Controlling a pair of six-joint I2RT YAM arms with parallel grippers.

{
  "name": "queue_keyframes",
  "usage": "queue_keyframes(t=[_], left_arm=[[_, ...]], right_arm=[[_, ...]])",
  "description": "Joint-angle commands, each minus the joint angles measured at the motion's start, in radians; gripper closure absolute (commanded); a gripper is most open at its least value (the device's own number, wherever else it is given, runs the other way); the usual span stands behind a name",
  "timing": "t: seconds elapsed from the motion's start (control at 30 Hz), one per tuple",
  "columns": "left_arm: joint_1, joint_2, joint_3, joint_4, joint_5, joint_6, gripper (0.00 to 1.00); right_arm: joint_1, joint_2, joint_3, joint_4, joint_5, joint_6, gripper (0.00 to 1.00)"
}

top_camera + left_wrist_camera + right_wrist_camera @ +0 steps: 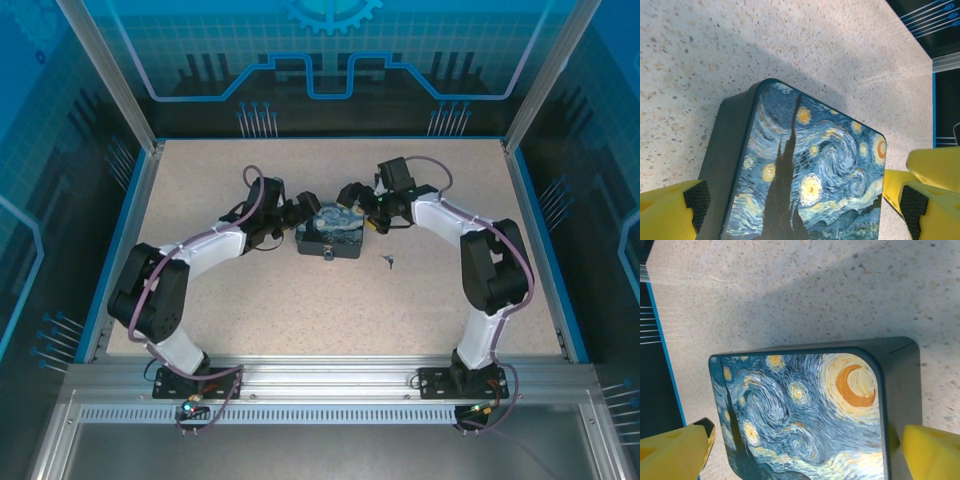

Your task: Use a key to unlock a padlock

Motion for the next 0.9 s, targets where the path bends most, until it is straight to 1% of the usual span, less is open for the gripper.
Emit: queue_keyframes(t=[0.0,0.1,0.17,0.23,0.33,0.4,0.43,0.53,0.63,0.67,0.7,0.77,0.87], left_arm=[[0.009,-0.044,-0.028,-0.009,-0.047,-0.015,0.01],[0.009,-0.061,-0.034,-0.020,-0.052,-0.013,0.01],[0.010,-0.078,-0.041,-0.033,-0.055,-0.001,0.01],[0.009,-0.101,-0.045,-0.053,-0.060,0.013,0.01],[0.009,-0.139,-0.048,-0.087,-0.057,0.035,0.01],[0.009,-0.162,-0.049,-0.109,-0.044,0.046,0.01],[0.009,-0.175,-0.051,-0.120,-0.035,0.049,0.01],[0.007,-0.206,-0.060,-0.136,0.007,0.051,0.01],[0.002,-0.227,-0.065,-0.141,0.045,0.051,0.01],[-0.002,-0.232,-0.062,-0.146,0.055,0.051,0.01],[-0.005,-0.235,-0.058,-0.152,0.061,0.051,0.01],[-0.009,-0.240,-0.049,-0.166,0.078,0.056,0.01],[-0.021,-0.244,-0.041,-0.172,0.090,0.054,0.01]], right_arm=[[-0.009,0.040,0.071,0.003,-0.035,0.017,0.00],[-0.020,0.037,0.067,0.011,-0.036,0.019,0.01],[-0.032,-0.032,-0.009,0.058,-0.012,0.023,0.01],[-0.046,-0.126,-0.083,0.063,0.024,-0.004,0.00],[-0.074,-0.247,-0.150,-0.014,0.061,-0.092,0.00],[-0.090,-0.289,-0.171,-0.078,0.057,-0.164,0.01],[-0.097,-0.300,-0.179,-0.120,0.060,-0.205,0.03],[-0.115,-0.316,-0.215,-0.182,0.074,-0.296,0.17],[-0.124,-0.294,-0.231,-0.202,0.072,-0.349,0.33],[-0.124,-0.280,-0.231,-0.211,0.075,-0.363,0.40],[-0.124,-0.265,-0.231,-0.219,0.077,-0.377,0.44],[-0.123,-0.235,-0.238,-0.234,0.094,-0.398,0.46],[-0.121,-0.200,-0.264,-0.229,0.124,-0.409,0.43]])
